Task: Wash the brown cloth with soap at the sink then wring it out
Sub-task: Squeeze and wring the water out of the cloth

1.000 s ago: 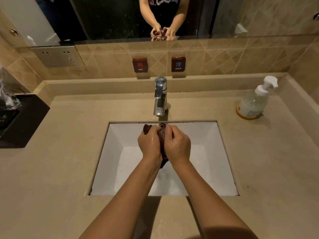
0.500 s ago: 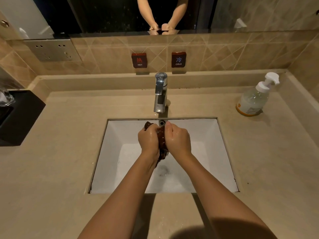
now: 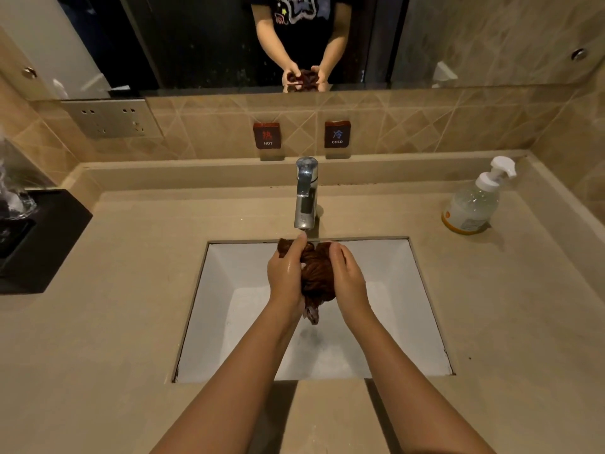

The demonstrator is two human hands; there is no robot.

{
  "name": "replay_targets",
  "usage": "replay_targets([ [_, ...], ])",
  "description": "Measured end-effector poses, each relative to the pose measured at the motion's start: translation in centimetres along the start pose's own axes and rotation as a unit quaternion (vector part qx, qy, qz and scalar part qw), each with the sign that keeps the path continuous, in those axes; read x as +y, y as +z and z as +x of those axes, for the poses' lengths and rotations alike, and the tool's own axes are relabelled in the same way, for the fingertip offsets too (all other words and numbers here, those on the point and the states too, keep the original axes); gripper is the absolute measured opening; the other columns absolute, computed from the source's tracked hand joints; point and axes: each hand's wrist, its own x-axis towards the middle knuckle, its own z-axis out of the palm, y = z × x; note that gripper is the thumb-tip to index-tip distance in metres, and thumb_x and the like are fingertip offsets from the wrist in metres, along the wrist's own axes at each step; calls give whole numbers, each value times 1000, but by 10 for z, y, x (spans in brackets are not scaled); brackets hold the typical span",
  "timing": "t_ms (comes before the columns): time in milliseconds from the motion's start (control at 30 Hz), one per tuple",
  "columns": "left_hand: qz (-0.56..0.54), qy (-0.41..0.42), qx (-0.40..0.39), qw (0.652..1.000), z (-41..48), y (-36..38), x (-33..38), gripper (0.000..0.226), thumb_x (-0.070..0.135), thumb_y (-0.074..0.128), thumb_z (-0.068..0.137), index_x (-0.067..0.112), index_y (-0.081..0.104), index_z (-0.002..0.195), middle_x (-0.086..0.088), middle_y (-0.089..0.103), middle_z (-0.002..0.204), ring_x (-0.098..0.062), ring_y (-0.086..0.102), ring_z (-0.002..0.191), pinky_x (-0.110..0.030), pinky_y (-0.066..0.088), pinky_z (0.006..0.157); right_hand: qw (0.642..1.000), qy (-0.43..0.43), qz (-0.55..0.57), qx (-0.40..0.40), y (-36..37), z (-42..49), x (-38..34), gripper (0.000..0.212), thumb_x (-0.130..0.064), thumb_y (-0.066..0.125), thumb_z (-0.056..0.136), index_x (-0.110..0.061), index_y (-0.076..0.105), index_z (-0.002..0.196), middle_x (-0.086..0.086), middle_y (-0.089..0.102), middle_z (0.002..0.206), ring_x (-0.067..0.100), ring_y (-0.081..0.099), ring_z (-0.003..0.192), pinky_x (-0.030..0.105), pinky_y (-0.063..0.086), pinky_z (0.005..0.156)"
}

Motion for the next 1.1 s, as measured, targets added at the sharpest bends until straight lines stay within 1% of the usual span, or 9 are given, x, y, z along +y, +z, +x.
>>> replay_targets([
  [167,-41,0,-12,999,-4,11,9,30,21,71,80,4,65,105,-19,66,100,-35,67,100,-44,56,86,993,56,99,5,14,-9,-1,32,-49,32,95,-39,37,125,-1,54,122,19,53,111,39,46,98],
  [300,-71,-11,-41,997,-2,13,15,33,33,64,88,4,71,102,-20,68,108,-35,65,105,-45,53,92,988,-7,101,113,23,-6,-13,23,-42,33,97,-34,45,115,-12,56,99,5,56,92,13,47,73],
  [400,-102,-32,-67,992,4,14,20,44,46,66,83,4,67,96,-20,65,106,-33,65,102,-47,50,96,984,-39,50,168,21,3,-21,34,-40,32,98,-18,57,107,-8,58,85,2,57,81,2,44,56],
  [567,-142,-88,-70,983,9,14,17,88,53,83,56,-1,62,121,-24,59,129,-37,59,117,-52,47,100,980,-62,-10,187,19,6,-16,39,-36,31,99,-12,58,87,-2,56,70,10,59,71,22,52,59],
  [633,-153,-96,-66,981,13,12,16,72,45,82,62,-2,65,114,-25,63,121,-38,62,111,-51,47,99,981,-68,-42,179,17,7,-13,39,-36,31,99,-13,56,81,-1,55,67,13,60,69,30,52,62],
  [733,-121,-121,-29,985,16,12,16,23,28,71,79,7,65,76,-14,63,80,-29,65,77,-40,55,81,980,-85,-87,158,13,11,-8,41,-34,30,100,-12,54,76,-3,52,63,10,57,66,23,48,57],
  [867,-107,-156,-25,982,19,14,12,25,25,65,81,11,57,63,-8,60,67,-25,61,66,-34,50,65,978,-97,-131,128,5,18,-2,39,-32,29,100,-12,55,78,-6,53,64,5,54,64,10,41,53],
  [1000,-115,-180,-29,976,22,10,7,29,24,65,81,13,53,58,-5,57,59,-23,60,59,-33,49,60,981,-100,-136,97,0,20,3,38,-29,32,100,-10,55,76,-4,54,64,6,54,63,14,42,55],
  [1100,-113,-180,-26,977,23,9,6,25,24,66,82,12,55,63,-6,59,61,-25,63,62,-38,53,64,995,-30,-76,53,-1,20,9,38,-36,31,99,-13,61,92,2,62,82,12,60,81,18,49,67],
])
